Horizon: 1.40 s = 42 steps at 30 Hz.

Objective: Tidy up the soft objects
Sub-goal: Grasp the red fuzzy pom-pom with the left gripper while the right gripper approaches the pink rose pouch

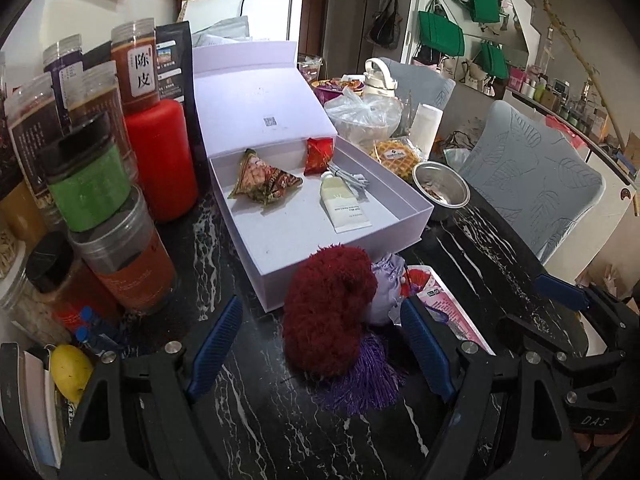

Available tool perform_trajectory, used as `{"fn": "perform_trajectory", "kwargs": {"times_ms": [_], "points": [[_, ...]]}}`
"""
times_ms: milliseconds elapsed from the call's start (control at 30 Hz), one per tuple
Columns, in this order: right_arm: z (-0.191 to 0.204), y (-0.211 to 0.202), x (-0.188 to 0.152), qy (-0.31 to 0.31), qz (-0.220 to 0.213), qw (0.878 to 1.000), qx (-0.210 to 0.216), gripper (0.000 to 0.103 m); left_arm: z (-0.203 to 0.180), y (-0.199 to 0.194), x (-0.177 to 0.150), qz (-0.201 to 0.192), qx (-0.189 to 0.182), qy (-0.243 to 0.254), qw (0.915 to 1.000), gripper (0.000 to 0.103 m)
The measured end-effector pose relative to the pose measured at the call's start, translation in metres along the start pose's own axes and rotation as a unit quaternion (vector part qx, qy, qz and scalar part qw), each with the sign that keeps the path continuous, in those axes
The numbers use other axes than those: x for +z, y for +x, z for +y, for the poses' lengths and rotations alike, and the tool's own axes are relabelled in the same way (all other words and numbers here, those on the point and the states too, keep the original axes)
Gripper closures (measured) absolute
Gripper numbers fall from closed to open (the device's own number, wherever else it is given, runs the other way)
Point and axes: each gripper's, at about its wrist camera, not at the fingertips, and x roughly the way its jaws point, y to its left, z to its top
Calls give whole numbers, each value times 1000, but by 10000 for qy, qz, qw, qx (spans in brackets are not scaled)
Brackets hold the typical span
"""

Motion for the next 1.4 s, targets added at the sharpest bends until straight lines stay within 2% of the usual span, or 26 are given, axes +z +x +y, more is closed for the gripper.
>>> {"fn": "perform_trajectory", "kwargs": {"times_ms": [333,600,733,933,1033,1167,1233,1400], "points": [[-13,25,-9,158,271,9995,24,16,-4,35,-8,344,40,114,9993,21],[-36,38,-6,384,396,9982,-218,16,-5,66,-5,613,-11,48,9981,21],[-53,49,-7,607,466,9966,-289,16,-4,84,-7,891,-17,85,9960,21],[-59,73,-16,481,872,9943,-387,16,0,92,-9,868,4,0,9962,22],[-59,83,-19,530,1016,9932,-211,16,0,94,-10,874,-36,22,9962,29],[-55,90,-21,466,1070,9931,-134,16,0,99,-9,973,-80,19,9952,30],[-51,92,-22,345,1077,9935,-134,16,1,103,-11,1040,-104,-15,9945,40],[-37,95,-26,93,1083,9940,-103,16,5,102,-12,1034,-211,-137,9943,56]]}}
